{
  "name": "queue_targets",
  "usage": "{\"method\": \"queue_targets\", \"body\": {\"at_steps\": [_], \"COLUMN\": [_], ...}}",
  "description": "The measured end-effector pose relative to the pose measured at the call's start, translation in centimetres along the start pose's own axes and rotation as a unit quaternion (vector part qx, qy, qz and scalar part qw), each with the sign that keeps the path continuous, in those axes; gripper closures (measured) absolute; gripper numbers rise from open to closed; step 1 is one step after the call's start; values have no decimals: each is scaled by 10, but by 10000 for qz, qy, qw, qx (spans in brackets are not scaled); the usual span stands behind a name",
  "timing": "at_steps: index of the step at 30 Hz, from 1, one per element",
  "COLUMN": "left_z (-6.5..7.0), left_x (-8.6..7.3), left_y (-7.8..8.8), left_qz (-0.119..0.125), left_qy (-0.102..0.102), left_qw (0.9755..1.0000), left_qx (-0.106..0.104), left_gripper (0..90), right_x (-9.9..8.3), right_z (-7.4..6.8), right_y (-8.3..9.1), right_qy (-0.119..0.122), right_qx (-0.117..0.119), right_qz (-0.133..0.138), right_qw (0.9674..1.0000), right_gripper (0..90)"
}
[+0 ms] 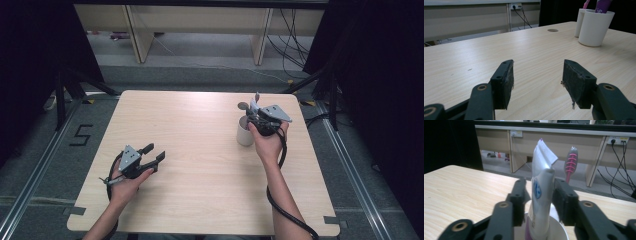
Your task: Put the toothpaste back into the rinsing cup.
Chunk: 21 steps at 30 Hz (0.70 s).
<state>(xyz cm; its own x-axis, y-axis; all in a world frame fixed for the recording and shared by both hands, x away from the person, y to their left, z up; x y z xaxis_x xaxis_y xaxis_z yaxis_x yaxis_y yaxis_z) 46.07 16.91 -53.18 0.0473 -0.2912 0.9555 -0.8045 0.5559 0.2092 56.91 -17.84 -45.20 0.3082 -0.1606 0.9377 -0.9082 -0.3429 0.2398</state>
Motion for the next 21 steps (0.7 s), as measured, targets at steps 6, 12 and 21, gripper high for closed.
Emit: {"method": "queue_targets", "body": {"at_steps": [6,12,21], "left_z": [-1,-1,-2], "left_x": [0,0,-1], "left_y": [0,0,0], "left_qz": [-7,-9,-24], "left_qy": [13,14,11], "left_qw": [10000,10000,10000], "left_qx": [16,21,36], "left_gripper": [421,422,422], "right_x": [1,2,-4], "right_z": [-3,-1,2], "right_y": [4,7,19], "right_qy": [-50,26,52], "right_qx": [41,88,93], "right_qz": [-60,-125,-323], "right_qw": [10000,9999,9994], "right_gripper": [515,480,437]}}
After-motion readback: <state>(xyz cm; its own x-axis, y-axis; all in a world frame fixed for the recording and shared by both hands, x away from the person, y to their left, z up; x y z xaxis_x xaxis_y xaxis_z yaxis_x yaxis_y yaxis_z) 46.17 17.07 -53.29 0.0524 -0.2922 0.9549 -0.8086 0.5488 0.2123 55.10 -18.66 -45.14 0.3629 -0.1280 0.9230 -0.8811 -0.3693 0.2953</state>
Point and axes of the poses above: each handheld gripper's, and its own axes: y roughly backward along the jaws, x roughly out of its top, z roughly to its right, the point moved 8 cm from there along -y, roughly forward along the jaws, and after that the axes turned 14 degrees about -y, right-handed, at the moved point
